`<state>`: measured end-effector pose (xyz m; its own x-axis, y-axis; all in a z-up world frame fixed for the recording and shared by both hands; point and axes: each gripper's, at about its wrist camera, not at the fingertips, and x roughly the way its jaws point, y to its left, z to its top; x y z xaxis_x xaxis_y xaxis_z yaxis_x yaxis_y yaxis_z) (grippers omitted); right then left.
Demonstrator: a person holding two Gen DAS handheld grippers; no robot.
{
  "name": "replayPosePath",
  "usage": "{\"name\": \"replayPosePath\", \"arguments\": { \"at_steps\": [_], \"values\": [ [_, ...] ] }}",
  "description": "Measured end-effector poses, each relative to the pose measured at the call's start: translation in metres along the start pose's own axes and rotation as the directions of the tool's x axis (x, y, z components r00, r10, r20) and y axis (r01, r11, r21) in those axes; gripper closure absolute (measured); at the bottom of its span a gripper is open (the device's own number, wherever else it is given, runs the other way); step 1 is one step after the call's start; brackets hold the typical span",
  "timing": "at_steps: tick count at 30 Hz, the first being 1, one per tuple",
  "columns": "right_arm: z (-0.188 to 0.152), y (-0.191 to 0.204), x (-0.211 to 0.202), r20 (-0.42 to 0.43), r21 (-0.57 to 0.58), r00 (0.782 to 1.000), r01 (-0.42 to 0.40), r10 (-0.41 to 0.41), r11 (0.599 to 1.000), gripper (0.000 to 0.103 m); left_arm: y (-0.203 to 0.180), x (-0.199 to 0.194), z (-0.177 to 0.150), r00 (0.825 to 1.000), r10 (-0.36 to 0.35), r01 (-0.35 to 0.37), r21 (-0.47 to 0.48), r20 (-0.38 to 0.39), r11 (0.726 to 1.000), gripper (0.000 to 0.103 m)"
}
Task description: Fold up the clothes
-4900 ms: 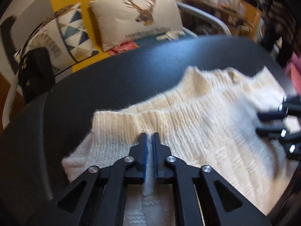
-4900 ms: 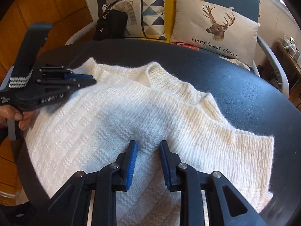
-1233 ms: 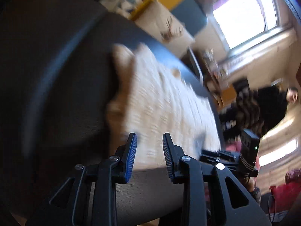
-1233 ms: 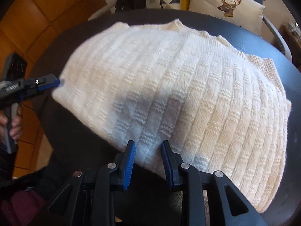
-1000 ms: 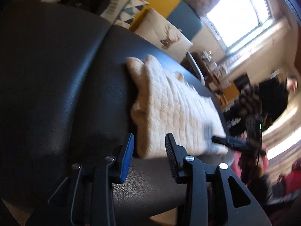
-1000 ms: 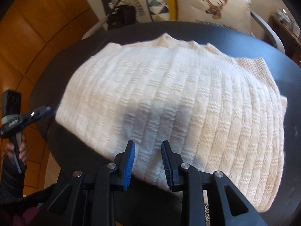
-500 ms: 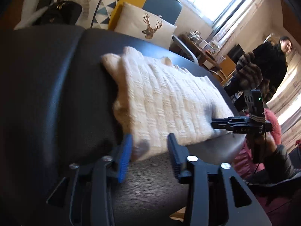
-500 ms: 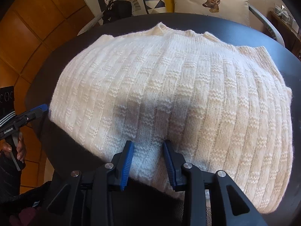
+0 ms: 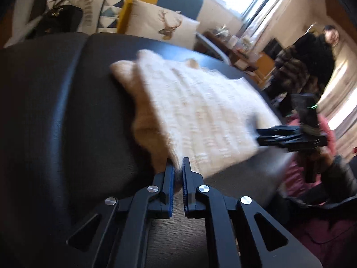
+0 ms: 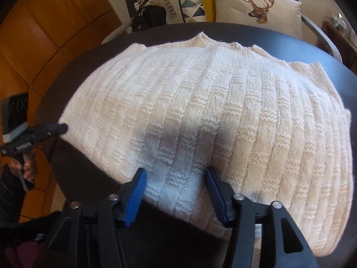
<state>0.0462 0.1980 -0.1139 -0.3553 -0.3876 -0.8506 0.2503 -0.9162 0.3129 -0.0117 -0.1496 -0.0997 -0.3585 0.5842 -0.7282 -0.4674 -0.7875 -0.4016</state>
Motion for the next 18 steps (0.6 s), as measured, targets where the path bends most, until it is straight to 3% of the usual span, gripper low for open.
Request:
{"name": "replayPosePath", "arguments": {
  "at_steps": [1, 3, 7, 9, 10, 11, 14, 16, 18],
  "values": [
    [0.0, -0.002, 0.0, 0.005, 0.027, 1.0, -0.018, 0.017, 0.999, 0.034, 0.0, 0.001, 0.0, 1.0, 0.007, -0.006, 0.003, -0.005, 1.0, 0.098],
    [0.002, -0.002, 0.001, 0.005, 0.043, 0.999, -0.032, 0.032, 0.999, 0.033, 0.001, 0.004, -0.001, 1.0, 0.013, -0.012, 0.011, -0.015, 1.0, 0.098],
    [-0.001, 0.012, 0.006, -0.006, -0.108, 1.0, 0.026, -0.027, 0.994, 0.033, 0.003, 0.005, 0.004, 0.998, 0.02, -0.021, -0.011, -0.056, 1.0, 0.097],
    [-0.004, 0.024, 0.012, -0.01, -0.178, 0.998, 0.066, -0.069, 0.982, 0.028, 0.003, 0.002, 0.006, 0.997, 0.046, -0.047, -0.014, -0.062, 0.999, 0.096],
    [-0.005, 0.029, 0.015, -0.015, -0.209, 0.996, 0.078, -0.083, 0.975, 0.017, 0.003, -0.001, 0.008, 0.997, 0.055, -0.057, -0.023, -0.062, 0.998, 0.094],
    [-0.006, 0.034, 0.019, -0.032, -0.236, 0.996, 0.079, -0.089, 0.969, 0.009, 0.005, -0.006, 0.009, 0.996, 0.076, -0.078, -0.044, -0.049, 0.996, 0.094],
    [-0.006, 0.05, 0.031, -0.1, -0.281, 0.981, 0.13, -0.164, 0.951, 0.0, 0.007, -0.026, 0.01, 0.995, 0.094, -0.092, -0.102, 0.019, 0.991, 0.094],
    [-0.003, 0.056, 0.036, -0.13, -0.301, 0.971, 0.156, -0.202, 0.941, 0.0, 0.0, -0.036, 0.012, 0.996, 0.055, -0.045, -0.127, 0.075, 0.991, 0.094],
    [0.003, 0.052, 0.032, -0.138, -0.255, 0.976, 0.128, -0.168, 0.958, 0.0, -0.018, -0.036, 0.015, 0.994, -0.013, 0.024, -0.101, 0.109, 0.995, 0.09]
  ]
}}
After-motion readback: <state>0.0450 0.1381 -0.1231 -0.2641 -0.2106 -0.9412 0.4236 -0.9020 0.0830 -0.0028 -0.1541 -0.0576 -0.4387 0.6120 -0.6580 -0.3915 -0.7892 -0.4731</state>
